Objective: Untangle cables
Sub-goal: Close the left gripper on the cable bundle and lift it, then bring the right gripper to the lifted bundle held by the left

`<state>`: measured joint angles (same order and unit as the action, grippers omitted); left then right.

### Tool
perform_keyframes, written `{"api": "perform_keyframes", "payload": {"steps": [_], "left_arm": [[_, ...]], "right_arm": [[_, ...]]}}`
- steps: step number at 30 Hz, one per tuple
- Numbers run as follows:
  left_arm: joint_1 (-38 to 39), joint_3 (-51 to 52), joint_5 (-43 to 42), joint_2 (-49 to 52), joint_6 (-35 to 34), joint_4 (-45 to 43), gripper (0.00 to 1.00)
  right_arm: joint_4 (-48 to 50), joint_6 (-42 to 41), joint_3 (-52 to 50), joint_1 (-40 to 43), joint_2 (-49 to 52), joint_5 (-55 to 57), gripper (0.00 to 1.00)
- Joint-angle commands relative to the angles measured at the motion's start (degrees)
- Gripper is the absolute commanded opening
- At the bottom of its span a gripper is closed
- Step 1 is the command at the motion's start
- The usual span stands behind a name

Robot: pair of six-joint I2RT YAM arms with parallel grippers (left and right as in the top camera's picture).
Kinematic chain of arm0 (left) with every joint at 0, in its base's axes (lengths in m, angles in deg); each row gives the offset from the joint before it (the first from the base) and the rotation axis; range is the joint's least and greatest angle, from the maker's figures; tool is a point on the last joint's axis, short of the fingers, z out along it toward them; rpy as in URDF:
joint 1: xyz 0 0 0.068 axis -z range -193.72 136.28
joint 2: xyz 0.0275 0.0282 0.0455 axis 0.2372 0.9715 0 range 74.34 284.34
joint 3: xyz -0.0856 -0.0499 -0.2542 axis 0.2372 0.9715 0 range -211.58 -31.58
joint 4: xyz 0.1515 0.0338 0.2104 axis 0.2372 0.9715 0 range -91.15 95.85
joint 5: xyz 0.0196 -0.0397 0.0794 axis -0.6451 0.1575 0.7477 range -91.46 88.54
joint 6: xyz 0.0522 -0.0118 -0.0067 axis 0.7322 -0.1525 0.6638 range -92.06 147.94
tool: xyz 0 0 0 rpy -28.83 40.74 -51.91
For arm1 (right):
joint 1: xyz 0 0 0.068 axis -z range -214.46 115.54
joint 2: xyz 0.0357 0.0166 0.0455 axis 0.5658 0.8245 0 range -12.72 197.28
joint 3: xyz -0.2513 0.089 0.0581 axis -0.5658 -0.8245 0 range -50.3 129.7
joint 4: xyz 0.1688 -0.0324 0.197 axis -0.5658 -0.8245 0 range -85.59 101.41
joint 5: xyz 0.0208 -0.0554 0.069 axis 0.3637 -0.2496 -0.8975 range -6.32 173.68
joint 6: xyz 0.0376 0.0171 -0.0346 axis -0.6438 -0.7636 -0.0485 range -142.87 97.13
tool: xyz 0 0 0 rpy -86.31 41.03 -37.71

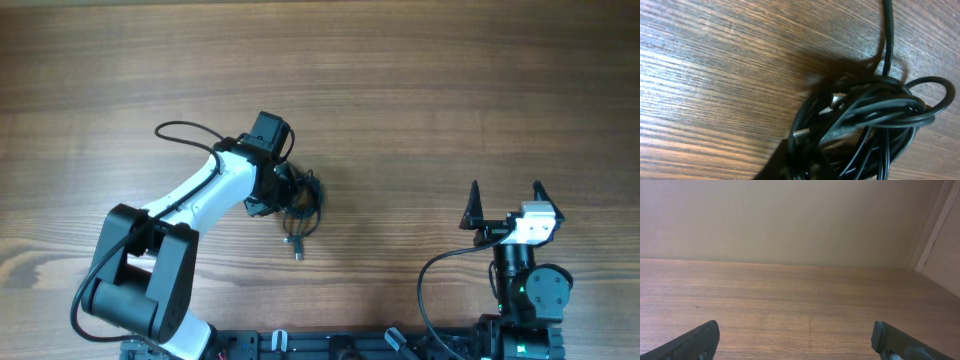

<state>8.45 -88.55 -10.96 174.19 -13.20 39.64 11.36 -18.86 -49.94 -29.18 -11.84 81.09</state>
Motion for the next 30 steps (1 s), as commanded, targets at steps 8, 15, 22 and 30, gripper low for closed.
{"api": "perform_keyframes", "payload": {"steps": [8,15,22,30], "left_arm": [[-1.2,-3.8,1.6,-4.9,-1.8,-0.1,0.04],[-1.2,-5.2,1.7,-14.2,-4.8,-0.3,0.04],[-1.2,-5.2,1.7,-17.2,-17.6,-0.3,0.04],[-1.2,-5.2,1.6,-17.2,-18.9,-1.1,0.04]], "right_arm": [[0.1,0.5,0.0,-0.4,-0.6,-0.9,1.0],[1.0,-2.3,0.0,-0.4,-0.6,-3.6,1.0],[1.9,-58.6,0.0,-0.4,3.2,-25.0,1.0],[-0.9,-46.7,2.4,-0.4,11.8,-37.4,1.0]]}}
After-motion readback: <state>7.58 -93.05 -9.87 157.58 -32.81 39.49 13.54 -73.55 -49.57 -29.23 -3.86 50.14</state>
